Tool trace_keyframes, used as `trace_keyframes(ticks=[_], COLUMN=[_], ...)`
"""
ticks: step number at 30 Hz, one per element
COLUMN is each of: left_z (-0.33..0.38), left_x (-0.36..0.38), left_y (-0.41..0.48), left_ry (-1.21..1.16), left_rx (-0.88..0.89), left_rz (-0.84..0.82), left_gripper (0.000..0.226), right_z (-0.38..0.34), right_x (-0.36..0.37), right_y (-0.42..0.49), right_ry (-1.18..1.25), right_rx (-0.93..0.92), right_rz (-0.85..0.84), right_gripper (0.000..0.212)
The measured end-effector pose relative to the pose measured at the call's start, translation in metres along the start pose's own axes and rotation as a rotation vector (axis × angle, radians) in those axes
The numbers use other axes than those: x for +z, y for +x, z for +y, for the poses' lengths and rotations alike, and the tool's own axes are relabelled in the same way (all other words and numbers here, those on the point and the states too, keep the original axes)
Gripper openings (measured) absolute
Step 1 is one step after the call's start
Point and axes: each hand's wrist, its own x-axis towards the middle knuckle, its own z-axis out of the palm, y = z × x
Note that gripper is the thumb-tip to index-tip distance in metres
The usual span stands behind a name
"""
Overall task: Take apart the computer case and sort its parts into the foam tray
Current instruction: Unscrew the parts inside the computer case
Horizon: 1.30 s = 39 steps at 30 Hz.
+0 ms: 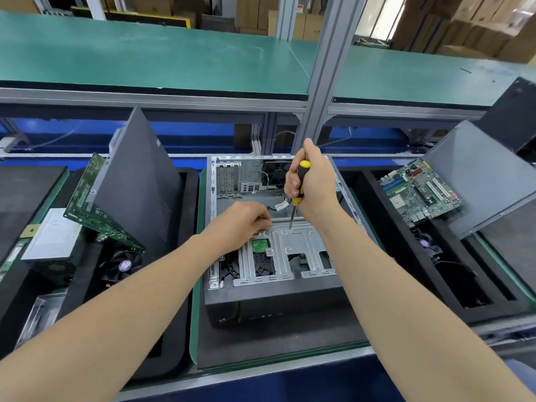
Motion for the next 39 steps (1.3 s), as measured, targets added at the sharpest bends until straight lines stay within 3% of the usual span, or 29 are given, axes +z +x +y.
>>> trace_keyframes(ticks=[3,7,10,16,23,27,33,39], left_z=[0.003,0.023,0.066,0.166,0.253,0.274,0.271,0.261], left_x=[0.001,0.009,0.029,0.095,0.190,0.237,0.302,0.336], left_y=[0.000,0.010,0.030,0.072,0.118,0.132,0.143,0.146], left_ry=[-0.007,-0.002,-0.057,-0.232,-0.205,-0.191,0.015,0.370], left_rx=[-0.024,-0.029,0.049,0.129,0.059,-0.047,-0.237,-0.153], left_rz=[0.017,0.120,0.166,0.139,-0.033,-0.150,-0.325,-0.455], left_gripper=[0.014,0.016,0.013,0.011,0.018,0.007,0.013,0.033], right_z=[-0.004,-0.016,-0.031,-0.064,-0.064,-0.049,-0.022,-0.007], right_x=[-0.007,-0.031,-0.059,-0.148,-0.270,-0.327,-0.390,-0.427], right_y=[-0.005,-0.013,-0.017,-0.020,-0.019,-0.018,-0.017,-0.021], right_ry=[-0.010,-0.214,-0.457,-0.651,-0.780,-0.794,-0.921,-0.910], right_rx=[-0.043,-0.267,-0.396,-0.476,-0.363,-0.279,-0.176,-0.079], right_rz=[-0.003,0.006,0.086,0.125,0.073,0.082,0.191,0.283], right_gripper=[0.059,0.044,0.035,0.015,0.018,0.023,0.040,0.041])
